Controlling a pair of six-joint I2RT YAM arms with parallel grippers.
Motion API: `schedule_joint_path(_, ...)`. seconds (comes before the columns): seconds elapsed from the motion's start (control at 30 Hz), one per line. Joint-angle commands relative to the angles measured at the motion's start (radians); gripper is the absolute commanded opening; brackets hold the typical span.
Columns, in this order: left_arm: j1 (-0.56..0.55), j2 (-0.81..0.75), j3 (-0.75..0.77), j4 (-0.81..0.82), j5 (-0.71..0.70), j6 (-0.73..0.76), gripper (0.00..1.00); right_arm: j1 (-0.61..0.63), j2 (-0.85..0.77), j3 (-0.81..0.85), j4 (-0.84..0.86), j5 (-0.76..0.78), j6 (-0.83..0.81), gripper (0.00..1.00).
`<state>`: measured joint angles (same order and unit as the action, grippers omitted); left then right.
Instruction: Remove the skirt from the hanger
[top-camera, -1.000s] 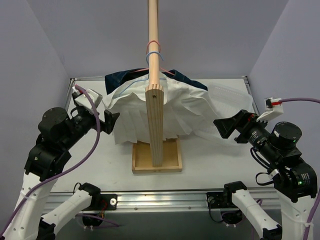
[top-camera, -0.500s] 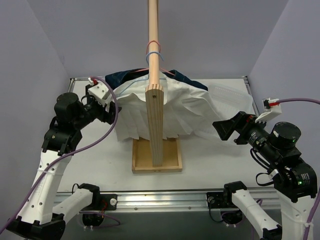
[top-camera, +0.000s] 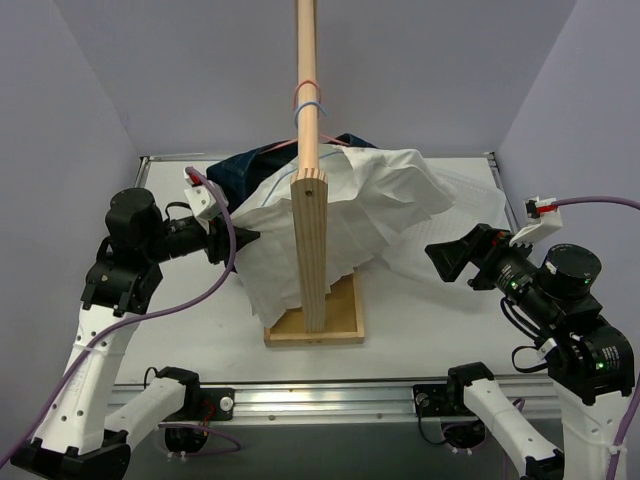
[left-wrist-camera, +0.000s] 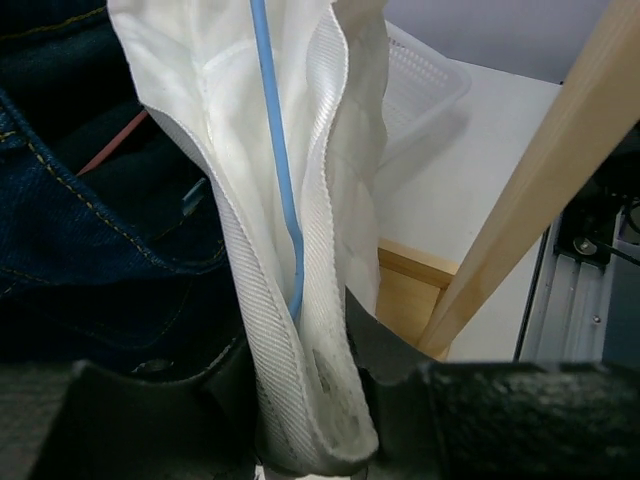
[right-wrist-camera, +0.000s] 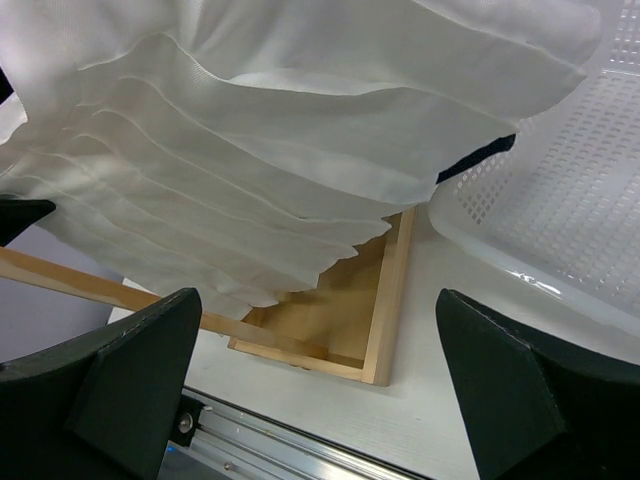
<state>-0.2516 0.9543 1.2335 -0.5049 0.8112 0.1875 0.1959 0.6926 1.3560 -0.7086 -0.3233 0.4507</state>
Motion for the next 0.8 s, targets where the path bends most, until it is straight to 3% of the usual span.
schedule_joint_path(0.0, 0.003, -0.011, -0.003, 0.022, 0.115, -0.008, 0.35, -0.004, 0.007, 0.002, 0.018, -0.013, -0.01, 1.0)
schedule_joint_path(0.07, 0.003, 0.017, 0.018, -0.018, 0.128, 0.013, 0.34, -0.004, 0.005, 0.003, 0.018, -0.011, -0.009, 1.0)
schedule_joint_path(0.17, 0.003, 0.078, 0.056, -0.072, 0.146, 0.033, 0.45, -0.004, 0.007, 0.014, 0.014, -0.005, -0.009, 1.0)
schedule_joint_path(0.23, 0.003, 0.118, 0.07, -0.098, 0.164, 0.041, 0.45, -0.004, 0.008, 0.022, 0.009, -0.002, -0.01, 1.0)
schedule_joint_path(0.27, 0.002, 0.124, 0.079, -0.096, 0.169, 0.038, 0.4, -0.004, 0.01, 0.026, 0.006, 0.001, -0.012, 1.0)
schedule_joint_path(0.37, 0.0, 0.143, 0.084, -0.074, 0.146, 0.0, 0.05, -0.004, 0.01, 0.031, 0.006, 0.003, -0.009, 1.0)
schedule_joint_path(0.4, 0.0, 0.136, 0.083, -0.058, 0.131, -0.025, 0.02, -0.004, 0.012, 0.031, 0.008, 0.004, -0.006, 1.0)
schedule_joint_path(0.57, 0.0, 0.072, 0.067, 0.12, 0.117, -0.218, 0.02, -0.004, 0.008, 0.029, 0.006, 0.012, 0.002, 1.0)
schedule_joint_path(0.77, 0.003, 0.006, 0.095, 0.259, 0.157, -0.339, 0.02, -0.004, 0.005, 0.035, -0.003, 0.029, -0.001, 1.0)
